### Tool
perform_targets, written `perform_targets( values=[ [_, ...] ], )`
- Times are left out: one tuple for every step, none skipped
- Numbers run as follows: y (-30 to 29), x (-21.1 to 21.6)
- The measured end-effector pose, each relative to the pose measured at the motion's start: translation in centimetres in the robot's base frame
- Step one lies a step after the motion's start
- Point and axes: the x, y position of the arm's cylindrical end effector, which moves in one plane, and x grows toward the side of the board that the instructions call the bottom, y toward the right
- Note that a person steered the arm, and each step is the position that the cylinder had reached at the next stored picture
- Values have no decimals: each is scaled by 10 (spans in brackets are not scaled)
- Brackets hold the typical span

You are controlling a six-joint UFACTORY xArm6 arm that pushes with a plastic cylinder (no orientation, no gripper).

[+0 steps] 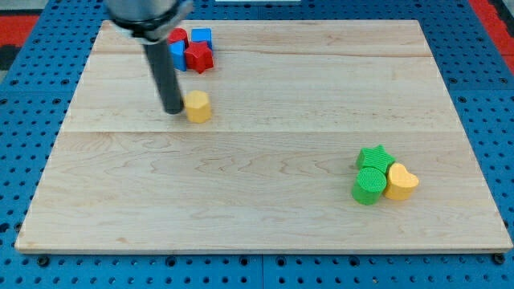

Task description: Place the yellow hexagon into the green star

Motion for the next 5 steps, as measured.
perform_targets(
  values=[
    [57,13],
    [97,-2],
    [65,-51],
    [116,-35],
    [155,12]
  ],
)
